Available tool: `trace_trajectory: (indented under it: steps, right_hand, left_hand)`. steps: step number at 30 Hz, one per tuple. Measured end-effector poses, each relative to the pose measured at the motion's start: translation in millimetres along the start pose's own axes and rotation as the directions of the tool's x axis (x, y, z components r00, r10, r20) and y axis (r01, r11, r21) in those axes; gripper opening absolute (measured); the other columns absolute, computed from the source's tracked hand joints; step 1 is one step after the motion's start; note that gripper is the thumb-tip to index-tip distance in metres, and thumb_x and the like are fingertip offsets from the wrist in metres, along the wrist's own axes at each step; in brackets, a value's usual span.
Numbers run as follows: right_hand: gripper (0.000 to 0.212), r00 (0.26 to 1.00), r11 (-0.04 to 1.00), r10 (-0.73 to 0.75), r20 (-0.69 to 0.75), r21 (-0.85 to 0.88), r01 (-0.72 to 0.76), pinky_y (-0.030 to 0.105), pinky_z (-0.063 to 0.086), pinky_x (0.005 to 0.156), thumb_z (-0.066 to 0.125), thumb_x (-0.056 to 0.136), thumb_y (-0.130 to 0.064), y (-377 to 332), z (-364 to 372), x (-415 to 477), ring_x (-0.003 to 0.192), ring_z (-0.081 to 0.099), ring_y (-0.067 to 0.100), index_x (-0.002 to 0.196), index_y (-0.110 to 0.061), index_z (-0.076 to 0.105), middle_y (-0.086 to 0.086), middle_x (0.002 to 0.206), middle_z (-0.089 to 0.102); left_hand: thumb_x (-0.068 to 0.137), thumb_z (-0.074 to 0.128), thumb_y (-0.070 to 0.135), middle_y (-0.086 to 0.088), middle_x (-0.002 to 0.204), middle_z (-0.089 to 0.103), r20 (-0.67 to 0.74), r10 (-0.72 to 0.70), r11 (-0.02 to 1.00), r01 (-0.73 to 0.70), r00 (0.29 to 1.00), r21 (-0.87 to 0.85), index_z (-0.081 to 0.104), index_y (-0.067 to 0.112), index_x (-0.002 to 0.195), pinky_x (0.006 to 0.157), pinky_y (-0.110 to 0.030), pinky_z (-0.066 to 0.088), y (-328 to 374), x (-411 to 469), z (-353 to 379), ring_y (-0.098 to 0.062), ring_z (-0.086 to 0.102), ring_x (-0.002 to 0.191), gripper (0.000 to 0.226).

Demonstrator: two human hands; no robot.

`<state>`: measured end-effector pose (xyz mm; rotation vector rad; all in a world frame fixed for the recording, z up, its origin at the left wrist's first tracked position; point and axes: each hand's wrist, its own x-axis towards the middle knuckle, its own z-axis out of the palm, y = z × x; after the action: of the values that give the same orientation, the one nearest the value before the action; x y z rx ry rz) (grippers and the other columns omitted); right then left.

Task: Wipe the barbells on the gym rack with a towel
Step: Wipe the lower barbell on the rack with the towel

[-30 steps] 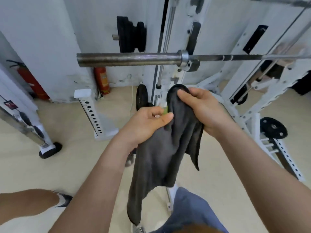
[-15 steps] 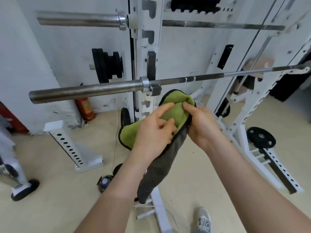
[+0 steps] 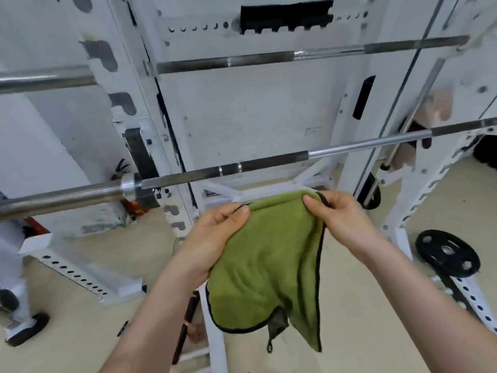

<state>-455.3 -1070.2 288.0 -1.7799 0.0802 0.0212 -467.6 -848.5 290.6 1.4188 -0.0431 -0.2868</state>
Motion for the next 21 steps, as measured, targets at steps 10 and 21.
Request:
trace_trajectory:
  steps: [10, 21]
  right_hand:
    - [0.020, 0.973, 0.915, 0.163, -0.163, 0.395, -0.087, 0.026, 0.050, 0.057, 0.053, 0.094, -0.004, 24, -96, 77, 0.066, 0.062, 0.016, 0.087, -0.017, 0.065, 0.005, 0.078, 0.070]
    - [0.020, 0.904, 0.316, -0.427, -0.020, -0.940, 0.128, 0.040, 0.042, 0.080, 0.058, 0.085, -0.023, 67, -59, 239, 0.102, 0.047, 0.031, 0.099, -0.011, 0.067, 0.010, 0.115, 0.055]
  left_hand:
    - [0.099, 0.046, 0.005, -0.002, 0.083, 0.071, -0.124, 0.127, 0.979, -0.104, 0.984, 0.174, 0.073, 0.025, 0.094, 0.072, -0.032, 0.053, 8, 112, 88, -0.019, 0.065, 0.077, 0.034]
    - [0.084, 0.049, 0.004, -0.008, 0.128, 0.047, -0.025, 0.342, 0.416, -0.127, 0.939, 0.900, 0.049, 0.019, 0.137, 0.097, -0.027, 0.032, -19, 293, 113, -0.027, 0.043, 0.116, 0.056]
